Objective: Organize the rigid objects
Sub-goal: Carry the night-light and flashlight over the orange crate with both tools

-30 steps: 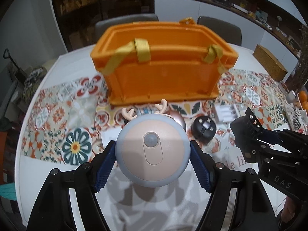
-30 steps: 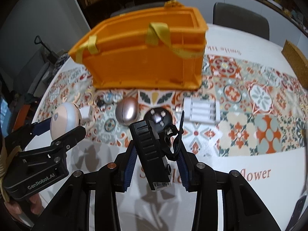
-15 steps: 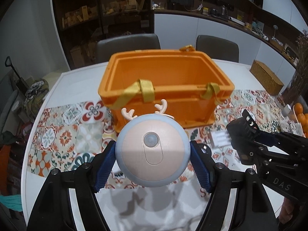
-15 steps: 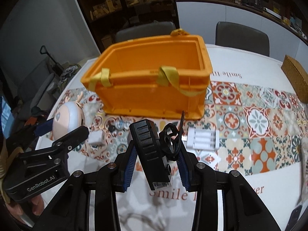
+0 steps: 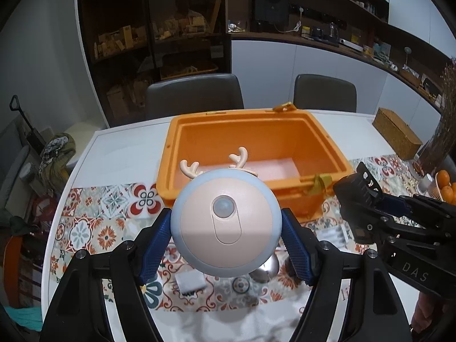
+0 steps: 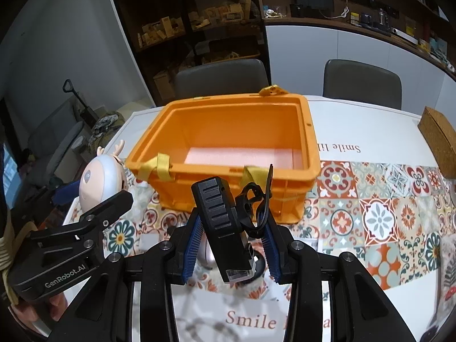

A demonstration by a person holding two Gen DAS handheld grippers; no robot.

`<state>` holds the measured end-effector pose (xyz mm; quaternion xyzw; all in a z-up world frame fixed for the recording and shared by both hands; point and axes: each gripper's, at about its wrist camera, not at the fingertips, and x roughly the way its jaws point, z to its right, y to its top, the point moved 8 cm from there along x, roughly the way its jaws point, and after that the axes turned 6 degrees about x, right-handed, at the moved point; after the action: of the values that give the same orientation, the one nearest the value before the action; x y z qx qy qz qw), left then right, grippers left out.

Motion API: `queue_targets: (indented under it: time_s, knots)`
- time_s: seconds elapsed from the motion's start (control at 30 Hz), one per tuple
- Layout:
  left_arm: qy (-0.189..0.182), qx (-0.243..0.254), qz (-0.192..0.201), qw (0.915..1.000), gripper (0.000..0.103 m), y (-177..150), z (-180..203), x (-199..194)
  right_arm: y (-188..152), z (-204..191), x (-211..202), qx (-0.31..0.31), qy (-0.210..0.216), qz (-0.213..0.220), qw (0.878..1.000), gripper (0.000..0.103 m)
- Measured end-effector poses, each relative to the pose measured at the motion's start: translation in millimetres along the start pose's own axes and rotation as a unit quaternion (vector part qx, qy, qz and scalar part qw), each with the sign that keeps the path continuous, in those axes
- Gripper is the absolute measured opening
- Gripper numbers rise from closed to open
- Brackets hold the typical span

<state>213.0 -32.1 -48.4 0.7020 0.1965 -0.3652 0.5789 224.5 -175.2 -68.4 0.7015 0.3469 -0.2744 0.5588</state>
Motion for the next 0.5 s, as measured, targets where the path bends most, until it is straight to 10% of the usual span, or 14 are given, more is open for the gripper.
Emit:
queue_targets:
  time_s: [0.5]
  knots:
    - [0.005, 0.016, 0.020, 0.9997, 0.074, 46.2, -9.9, 1.9, 51.6, -7.3, 1.0, 0.003, -0.012, 0.029, 0.999, 0.040]
